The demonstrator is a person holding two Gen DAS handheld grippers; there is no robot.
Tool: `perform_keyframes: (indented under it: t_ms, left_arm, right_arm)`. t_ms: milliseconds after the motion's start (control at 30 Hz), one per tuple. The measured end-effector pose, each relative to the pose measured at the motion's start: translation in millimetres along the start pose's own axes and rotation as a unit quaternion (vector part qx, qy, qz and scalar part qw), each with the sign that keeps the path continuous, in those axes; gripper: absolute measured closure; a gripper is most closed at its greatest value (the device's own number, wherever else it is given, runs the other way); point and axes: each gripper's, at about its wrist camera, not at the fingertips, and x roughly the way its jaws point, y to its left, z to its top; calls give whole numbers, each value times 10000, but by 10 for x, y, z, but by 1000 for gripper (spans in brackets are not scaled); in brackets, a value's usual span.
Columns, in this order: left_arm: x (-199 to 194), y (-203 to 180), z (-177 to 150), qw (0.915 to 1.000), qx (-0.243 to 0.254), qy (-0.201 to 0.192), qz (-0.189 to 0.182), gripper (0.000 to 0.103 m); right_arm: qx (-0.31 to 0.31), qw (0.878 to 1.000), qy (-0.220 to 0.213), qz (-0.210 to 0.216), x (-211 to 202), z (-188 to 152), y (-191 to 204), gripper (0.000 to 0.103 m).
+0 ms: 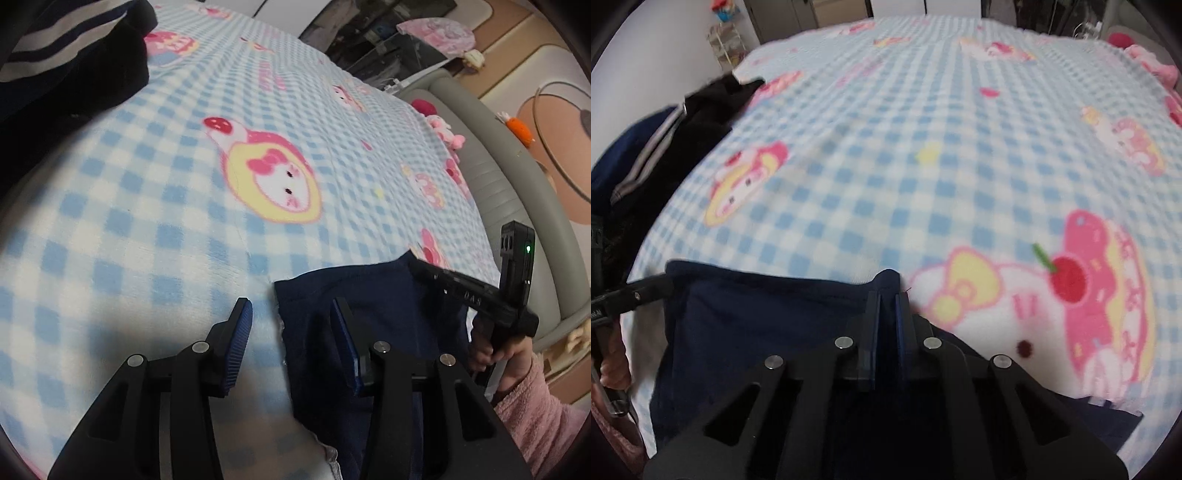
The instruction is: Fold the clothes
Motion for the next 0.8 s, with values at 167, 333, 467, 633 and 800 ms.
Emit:
perform_keyframes:
  t_ms: [167,333,467,633,800]
  left_arm:
    - [128,-64,23,9989,221,8,402,93]
    - [-174,-191,126,9960,435,-574,524,88]
    - [-231,-36,155,9969,154,-633,448,66]
    - [-228,207,72,9966,-441,-647,241,69]
    - [-89,56,-10,9985,107,-321,436,75]
  right_arm:
    - [128,9998,94,-137,91,-8,-94,98]
    - [245,9987,-225,-374,-40,-25,-144,98]
    - [368,9968,-347,-625,-139,-26,-266,99]
    - [458,9980,-414,96,-210,-36,-256,90]
    - [99,9994,-55,330,-11,-7,-8,68]
